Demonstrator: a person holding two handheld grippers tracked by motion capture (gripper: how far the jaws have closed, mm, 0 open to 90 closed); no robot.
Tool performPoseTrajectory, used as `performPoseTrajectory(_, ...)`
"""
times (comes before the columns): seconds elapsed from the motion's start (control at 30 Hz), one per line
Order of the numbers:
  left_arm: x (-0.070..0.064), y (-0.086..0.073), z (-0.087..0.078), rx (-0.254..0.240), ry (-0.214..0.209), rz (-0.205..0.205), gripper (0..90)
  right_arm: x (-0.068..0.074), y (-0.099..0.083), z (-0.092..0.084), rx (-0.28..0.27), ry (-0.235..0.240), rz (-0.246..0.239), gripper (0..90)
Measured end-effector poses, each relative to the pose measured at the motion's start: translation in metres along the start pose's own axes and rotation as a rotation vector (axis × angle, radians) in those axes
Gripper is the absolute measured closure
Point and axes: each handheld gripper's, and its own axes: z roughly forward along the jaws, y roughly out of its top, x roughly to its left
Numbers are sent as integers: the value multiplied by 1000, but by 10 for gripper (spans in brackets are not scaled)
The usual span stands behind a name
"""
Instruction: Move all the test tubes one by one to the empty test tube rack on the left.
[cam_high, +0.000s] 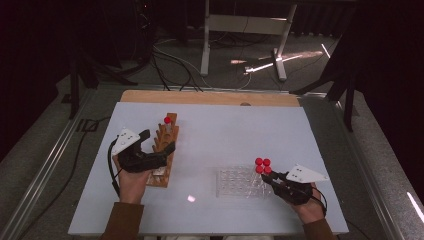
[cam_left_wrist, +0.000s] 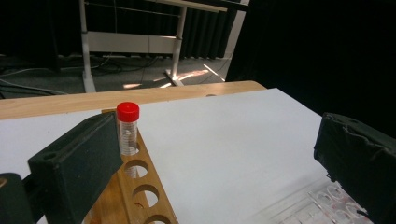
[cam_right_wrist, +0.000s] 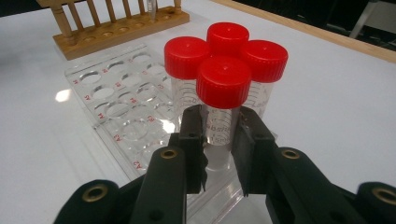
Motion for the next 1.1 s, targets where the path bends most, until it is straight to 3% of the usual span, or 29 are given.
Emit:
performPoseTrajectory(0.83,-10,3,4,18,-67,18,16,0,26,-26,-100,2,-5,746)
performPoseTrajectory(1.1,-19,7,4,19,-92,42,16,3,38,-38,-125,12,-8,745)
